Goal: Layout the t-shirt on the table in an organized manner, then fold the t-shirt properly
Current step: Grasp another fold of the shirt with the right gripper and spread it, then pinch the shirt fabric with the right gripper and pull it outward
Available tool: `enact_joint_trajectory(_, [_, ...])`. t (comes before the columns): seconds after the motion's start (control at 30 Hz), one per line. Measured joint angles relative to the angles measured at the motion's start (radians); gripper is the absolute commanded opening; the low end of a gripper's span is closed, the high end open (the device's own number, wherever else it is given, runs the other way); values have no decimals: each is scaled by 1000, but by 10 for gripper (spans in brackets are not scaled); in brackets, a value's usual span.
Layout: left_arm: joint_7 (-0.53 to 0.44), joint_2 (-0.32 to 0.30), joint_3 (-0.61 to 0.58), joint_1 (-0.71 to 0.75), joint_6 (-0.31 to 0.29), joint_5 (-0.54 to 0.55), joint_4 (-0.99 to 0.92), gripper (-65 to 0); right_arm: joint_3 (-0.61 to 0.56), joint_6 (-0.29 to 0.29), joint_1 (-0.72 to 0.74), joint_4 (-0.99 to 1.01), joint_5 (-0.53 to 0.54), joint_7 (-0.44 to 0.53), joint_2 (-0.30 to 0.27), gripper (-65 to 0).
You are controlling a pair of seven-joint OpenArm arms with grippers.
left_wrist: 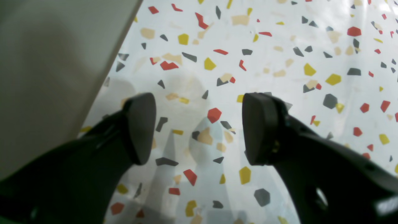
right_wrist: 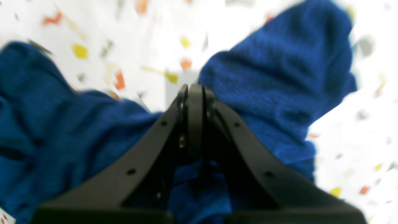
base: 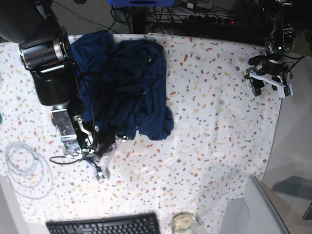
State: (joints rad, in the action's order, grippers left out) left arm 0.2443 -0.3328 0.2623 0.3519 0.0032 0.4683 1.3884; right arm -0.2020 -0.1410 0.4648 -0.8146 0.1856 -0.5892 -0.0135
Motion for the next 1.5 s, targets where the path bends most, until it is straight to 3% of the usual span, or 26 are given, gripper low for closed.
enact_joint_trajectory(0.23, [4, -2, 3, 21, -3, -5, 4, -232, 2, -1, 60, -214, 8, 0, 0, -650])
enact_joint_trajectory(0.47, [2, -2, 5, 34, -3, -8, 4, -232, 81, -2, 147, -214, 5, 2, -24, -650])
enact_joint_trajectory(0.6, [0, -3, 5, 33, 0, -8, 4, -232, 154, -2, 176, -213, 6, 59, -56, -648])
enact_joint_trajectory(0.73, [1, -2, 4, 31, 0, -8, 5, -232, 158, 1, 190, -152, -1, 68, -74, -638])
enact_joint_trajectory(0.8, [1, 2, 3, 31, 0, -7, 14, -232, 117, 2, 185, -98, -2, 61, -71, -573])
enact_joint_trajectory(0.9, [3, -6, -40, 28, 8, -11, 56, -232, -8, -3, 183, -53, 2, -69, -63, -315])
enact_joint_trajectory(0.97, [3, -3, -72, 17, 3, -10, 92, -232, -39, -10, 164, -98, 12, -118, -57, -206])
enact_joint_trajectory(1.1, [-1, -4, -110, 2, -3, -7, 138, -232, -14, -5, 19, -426, 14, -175, -88, -233])
enact_joint_trajectory(1.27, [3, -6, -198, -37, 4, -10, 148, -234, 20, -5, -274, -747, 2, -368, -74, -242])
enact_joint_trajectory(1.33, [0, -6, -266, -76, 11, -12, 147, -234, 33, -6, -369, -814, 11, -366, -47, -261])
enact_joint_trajectory(1.4, [2, -3, -329, -122, -8, -9, 131, -234, 30, -8, -446, -844, 15, -338, -32, -323])
enact_joint_trajectory(1.5, [-3, -6, -381, -158, -2, -10, 100, -234, -45, -5, -552, -850, -5, -285, -40, -377])
